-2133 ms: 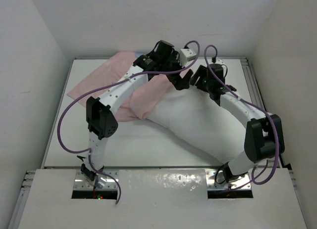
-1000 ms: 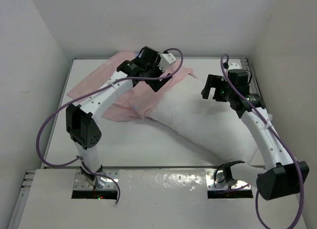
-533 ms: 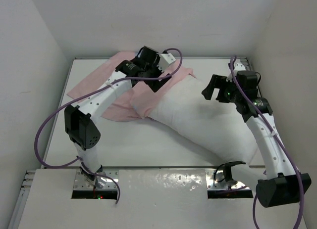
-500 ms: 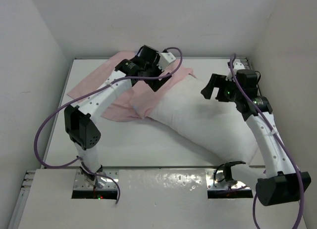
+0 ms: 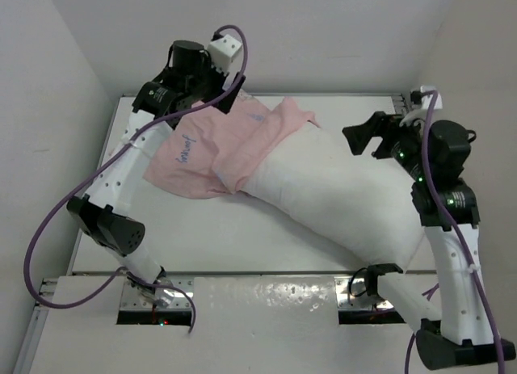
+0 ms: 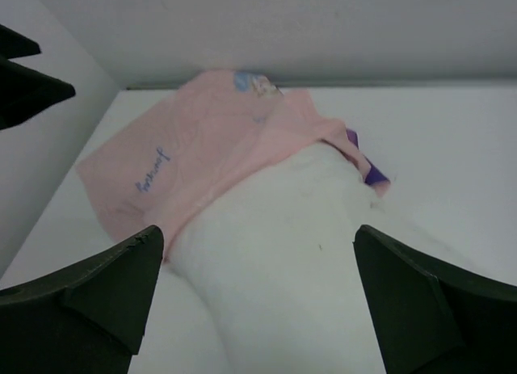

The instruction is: Put the pillow into the pillowcase

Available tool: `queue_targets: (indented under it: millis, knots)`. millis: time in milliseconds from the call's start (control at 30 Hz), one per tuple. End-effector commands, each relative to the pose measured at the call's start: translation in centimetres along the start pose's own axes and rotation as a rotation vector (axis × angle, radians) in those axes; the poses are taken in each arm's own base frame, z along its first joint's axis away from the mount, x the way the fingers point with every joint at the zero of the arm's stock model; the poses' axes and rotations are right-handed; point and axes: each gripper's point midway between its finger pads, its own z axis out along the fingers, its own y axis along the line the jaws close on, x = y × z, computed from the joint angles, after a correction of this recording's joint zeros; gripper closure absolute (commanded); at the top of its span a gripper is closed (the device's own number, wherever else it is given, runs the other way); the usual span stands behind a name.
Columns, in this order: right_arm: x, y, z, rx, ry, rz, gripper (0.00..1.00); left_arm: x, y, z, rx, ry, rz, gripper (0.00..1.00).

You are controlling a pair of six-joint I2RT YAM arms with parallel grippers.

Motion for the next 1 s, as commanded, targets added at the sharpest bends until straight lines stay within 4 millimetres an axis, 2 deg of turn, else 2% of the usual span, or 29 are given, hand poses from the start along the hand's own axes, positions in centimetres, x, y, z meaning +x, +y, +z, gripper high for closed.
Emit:
queue_targets:
  millis: [0, 33, 67, 100, 167, 200, 233, 267, 300, 333, 400, 467, 500, 533, 633, 667, 700, 733, 767, 833, 967]
  knots:
    - [6.9, -3.6, 2.3, 0.11, 0.176, 0.074, 0.01, 7.3, -1.5, 3.2, 0.02, 0.206, -0.048, 0.08]
    - [8.2, -3.1, 2.2, 0.086, 0.237, 0.092, 0.01, 7.2, -3.0, 3.1, 0.073, 0.217, -0.042, 0.1]
    - [8.5, -2.5, 2.3, 0.058, 0.257, 0.093, 0.01, 6.9, -4.4, 2.8, 0.132, 0.215, -0.034, 0.11]
    - [10.3, -1.9, 2.6, 0.029, 0.301, 0.077, 0.01, 7.2, -6.2, 2.6, 0.2, 0.207, -0.019, 0.1]
    - [11.9, -3.0, 3.0, 0.095, 0.321, 0.038, 0.01, 8.0, -9.3, 2.8, 0.262, 0.199, 0.074, 0.09]
    - [14.1, -3.3, 3.1, 0.113, 0.373, -0.013, 0.02, 10.0, -9.6, 3.7, 0.214, 0.232, 0.098, 0.08]
    - [15.3, -4.1, 2.9, 0.157, 0.41, -0.045, 0.03, 10.8, -9.7, 4.1, 0.178, 0.259, 0.113, 0.08]
    - [16.8, -6.0, 3.1, 0.256, 0.459, -0.081, 0.08, 11.8, -10.6, 4.3, 0.185, 0.292, 0.134, 0.08]
    - [18.0, -5.8, 2.9, 0.26, 0.518, -0.106, 0.12, 13.4, -11.2, 4.9, 0.189, 0.343, 0.143, 0.08]
    - [18.7, -5.5, 2.9, 0.252, 0.554, -0.118, 0.17, 14.2, -11.6, 5.1, 0.196, 0.367, 0.138, 0.09]
    - [20.4, -3.3, 3.6, 0.158, 0.609, -0.13, 0.28, 15.9, -12.6, 5.7, 0.222, 0.411, 0.123, 0.12]
    - [20.5, -2.0, 4.5, 0.11, 0.567, -0.142, 0.27, 16.3, -13.6, 5.9, 0.262, 0.416, 0.114, 0.15]
    - [21.1, -1.2, 4.8, 0.089, 0.562, -0.151, 0.2, 16.3, -14.3, 6.0, 0.295, 0.413, 0.108, 0.15]
    - [20.8, -0.8, 5.2, 0.086, 0.539, -0.157, 0.15, 16.2, -14.5, 6.0, 0.304, 0.408, 0.108, 0.15]
    - [21.3, -0.4, 5.8, 0.114, 0.562, -0.211, 0.03, 16.6, -15.0, 6.4, 0.306, 0.405, 0.118, 0.16]
    - [21.1, 0.4, 6.1, 0.103, 0.564, -0.243, 0.01, 17.2, -15.1, 6.6, 0.3, 0.416, 0.124, 0.19]
    - [21.6, -0.2, 6.5, 0.145, 0.585, -0.279, 0.01, 17.7, -15.0, 6.8, 0.287, 0.432, 0.132, 0.22]
    - [21.9, -0.3, 6.6, 0.168, 0.605, -0.305, 0.01, 18.0, -15.1, 6.9, 0.288, 0.438, 0.139, 0.29]
    - [21.1, 0.0, 7.1, 0.184, 0.585, -0.345, 0.01, 18.5, -15.4, 7.1, 0.297, 0.453, 0.136, 0.33]
    - [21.5, 0.2, 8.0, 0.198, 0.603, -0.385, 0.01, 18.6, -15.8, 7.1, 0.317, 0.457, 0.131, 0.39]
    - [20.2, 1.9, 10.4, 0.166, 0.536, -0.474, 0.01, 17.4, -16.5, 6.1, 0.376, 0.452, 0.107, 0.34]
